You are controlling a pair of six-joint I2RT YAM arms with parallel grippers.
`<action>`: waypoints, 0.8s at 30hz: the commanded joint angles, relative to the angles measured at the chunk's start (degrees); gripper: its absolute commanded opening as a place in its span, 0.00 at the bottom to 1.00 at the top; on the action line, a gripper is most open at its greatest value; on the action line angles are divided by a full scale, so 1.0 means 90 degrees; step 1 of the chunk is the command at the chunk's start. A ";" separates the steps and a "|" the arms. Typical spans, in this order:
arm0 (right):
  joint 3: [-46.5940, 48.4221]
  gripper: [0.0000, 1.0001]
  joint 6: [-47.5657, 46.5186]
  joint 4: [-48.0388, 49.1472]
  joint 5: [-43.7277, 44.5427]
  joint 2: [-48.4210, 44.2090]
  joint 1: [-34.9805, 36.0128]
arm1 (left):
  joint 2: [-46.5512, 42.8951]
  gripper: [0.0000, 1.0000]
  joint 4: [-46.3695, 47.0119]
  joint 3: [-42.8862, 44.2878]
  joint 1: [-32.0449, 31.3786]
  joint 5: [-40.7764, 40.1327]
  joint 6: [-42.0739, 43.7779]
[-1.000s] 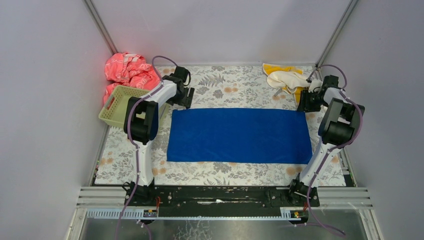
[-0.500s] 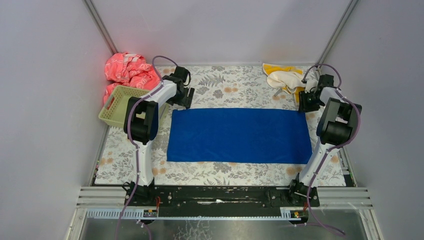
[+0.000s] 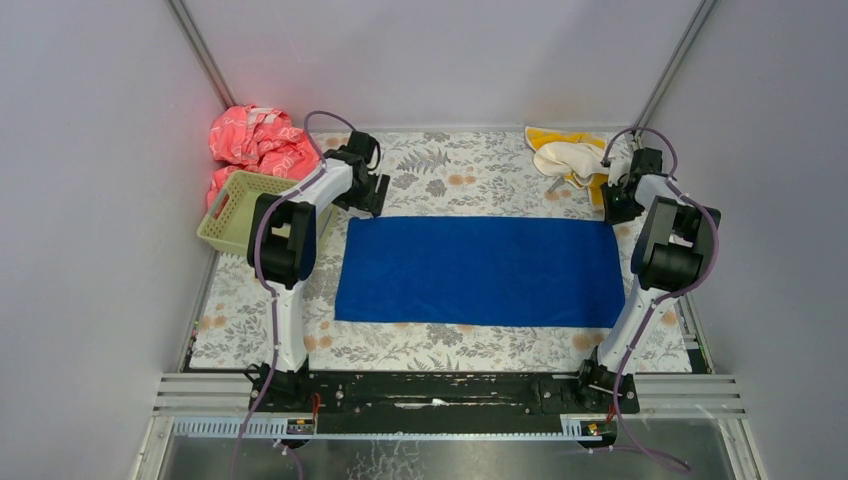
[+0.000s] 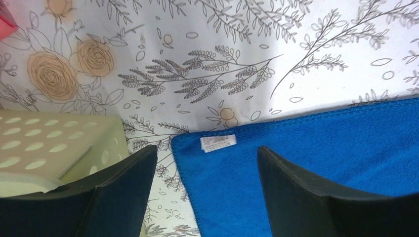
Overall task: Roll the towels
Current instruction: Fold the towel at the center of the board.
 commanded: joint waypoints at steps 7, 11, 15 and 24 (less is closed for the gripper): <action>-0.0137 0.11 -0.0230 0.0023 0.1351 0.0202 -0.0093 | 0.0399 0.68 -0.0137 0.0620 0.0128 0.0479 0.0244; -0.0228 0.10 -0.0251 0.0159 0.1265 0.0189 -0.0093 | 0.0647 0.62 -0.0177 0.0776 0.0135 0.0665 0.0245; -0.0340 0.10 -0.0258 0.0254 0.1219 0.0152 -0.0088 | 0.0840 0.51 -0.0223 0.0955 0.0149 0.0643 0.0269; -0.0360 0.10 -0.0261 0.0311 0.1219 0.0113 -0.0085 | 0.0932 0.45 -0.0361 0.0985 0.0392 0.1127 0.0318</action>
